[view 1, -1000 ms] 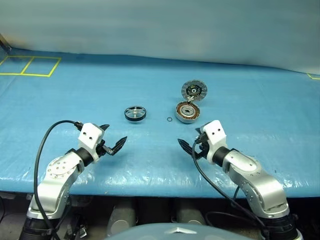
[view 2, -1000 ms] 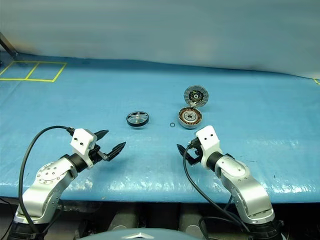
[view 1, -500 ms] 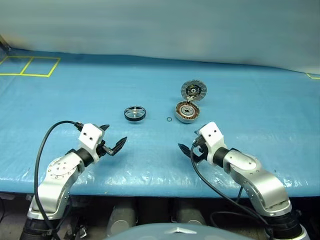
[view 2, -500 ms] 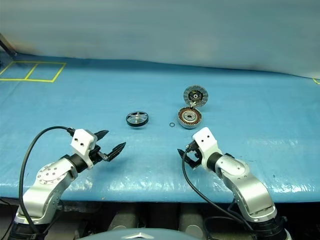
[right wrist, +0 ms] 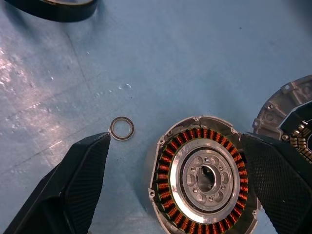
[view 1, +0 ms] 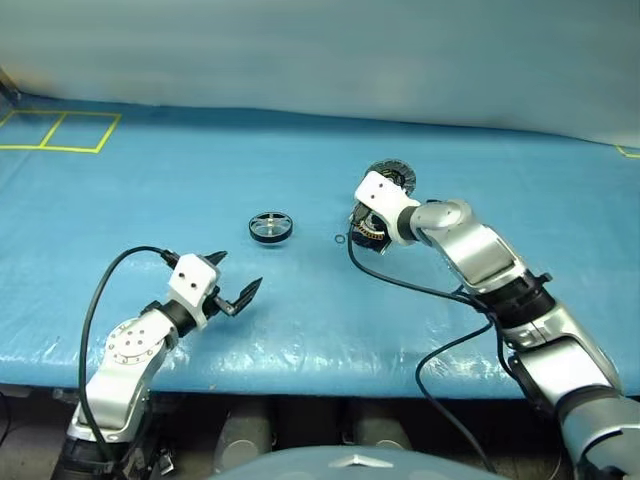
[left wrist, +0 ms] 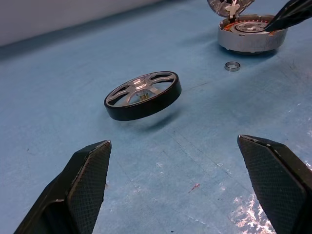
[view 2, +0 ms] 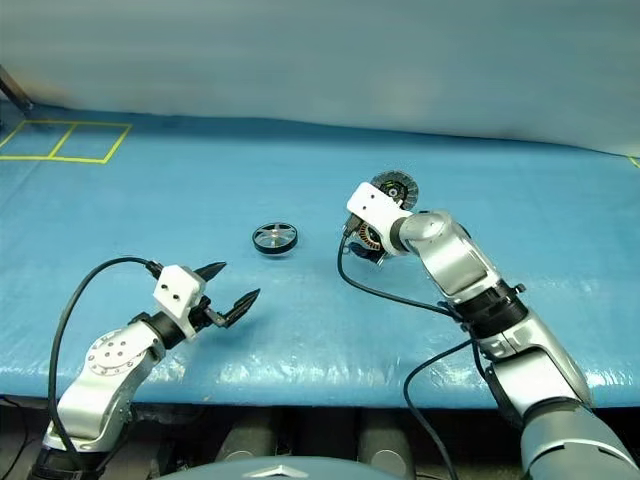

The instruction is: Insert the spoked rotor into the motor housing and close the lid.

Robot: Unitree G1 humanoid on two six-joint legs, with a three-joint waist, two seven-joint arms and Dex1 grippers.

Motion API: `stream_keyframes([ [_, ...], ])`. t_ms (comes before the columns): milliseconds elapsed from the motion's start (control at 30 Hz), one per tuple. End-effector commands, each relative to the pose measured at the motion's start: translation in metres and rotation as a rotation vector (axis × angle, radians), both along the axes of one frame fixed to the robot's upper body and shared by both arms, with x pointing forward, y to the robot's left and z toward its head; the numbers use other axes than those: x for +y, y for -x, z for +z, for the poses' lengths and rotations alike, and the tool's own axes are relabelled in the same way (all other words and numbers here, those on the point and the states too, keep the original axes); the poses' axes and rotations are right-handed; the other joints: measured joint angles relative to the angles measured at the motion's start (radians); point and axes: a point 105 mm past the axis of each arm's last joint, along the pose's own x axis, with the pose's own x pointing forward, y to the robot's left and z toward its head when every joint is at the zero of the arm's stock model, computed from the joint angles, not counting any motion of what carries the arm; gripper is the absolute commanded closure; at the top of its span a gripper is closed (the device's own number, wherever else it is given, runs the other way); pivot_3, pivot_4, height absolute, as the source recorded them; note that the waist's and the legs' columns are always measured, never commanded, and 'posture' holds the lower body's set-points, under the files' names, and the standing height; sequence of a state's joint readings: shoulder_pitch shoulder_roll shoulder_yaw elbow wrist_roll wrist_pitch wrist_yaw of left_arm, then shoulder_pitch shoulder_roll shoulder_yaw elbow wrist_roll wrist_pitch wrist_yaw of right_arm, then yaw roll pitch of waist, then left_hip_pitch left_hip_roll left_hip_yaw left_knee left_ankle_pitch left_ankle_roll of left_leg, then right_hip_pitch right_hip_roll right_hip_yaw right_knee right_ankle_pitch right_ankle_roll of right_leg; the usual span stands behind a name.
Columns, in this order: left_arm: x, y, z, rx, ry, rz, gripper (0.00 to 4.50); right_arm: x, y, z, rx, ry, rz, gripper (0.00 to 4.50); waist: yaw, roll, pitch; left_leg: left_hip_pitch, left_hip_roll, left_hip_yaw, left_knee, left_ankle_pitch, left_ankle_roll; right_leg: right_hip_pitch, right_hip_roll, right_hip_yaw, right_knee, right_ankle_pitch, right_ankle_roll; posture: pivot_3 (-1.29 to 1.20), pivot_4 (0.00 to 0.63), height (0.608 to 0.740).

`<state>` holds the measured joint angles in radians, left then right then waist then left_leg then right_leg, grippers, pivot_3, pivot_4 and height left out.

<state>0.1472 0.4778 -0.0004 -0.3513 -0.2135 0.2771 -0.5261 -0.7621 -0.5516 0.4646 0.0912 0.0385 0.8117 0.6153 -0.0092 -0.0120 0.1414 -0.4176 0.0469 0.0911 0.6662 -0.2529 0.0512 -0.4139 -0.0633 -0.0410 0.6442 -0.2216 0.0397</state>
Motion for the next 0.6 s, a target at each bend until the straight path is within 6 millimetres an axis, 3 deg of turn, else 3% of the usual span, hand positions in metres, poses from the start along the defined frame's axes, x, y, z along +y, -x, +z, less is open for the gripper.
stream_keyframes([
  [33, -0.005, 0.004, 0.009, -0.045, 0.005, -0.016, 0.00, -0.002, -0.010, 0.002, -0.002, 0.034, 0.010, 0.02, 0.000, 0.000, 0.000, 0.000, 0.000, 0.000, 0.000, 0.000, 0.000, 0.000, 0.000, 0.000, 0.000, 0.000, 0.000, 0.00, 0.150, 0.740],
  [600, -0.009, 0.005, 0.006, -0.035, 0.026, -0.010, 0.00, -0.016, 0.004, -0.026, 0.148, 0.052, -0.004, 0.02, -0.003, 0.001, 0.001, 0.000, 0.000, 0.001, 0.001, 0.000, 0.000, 0.000, -0.001, 0.000, 0.000, 0.001, 0.001, 0.00, 0.150, 0.740],
])
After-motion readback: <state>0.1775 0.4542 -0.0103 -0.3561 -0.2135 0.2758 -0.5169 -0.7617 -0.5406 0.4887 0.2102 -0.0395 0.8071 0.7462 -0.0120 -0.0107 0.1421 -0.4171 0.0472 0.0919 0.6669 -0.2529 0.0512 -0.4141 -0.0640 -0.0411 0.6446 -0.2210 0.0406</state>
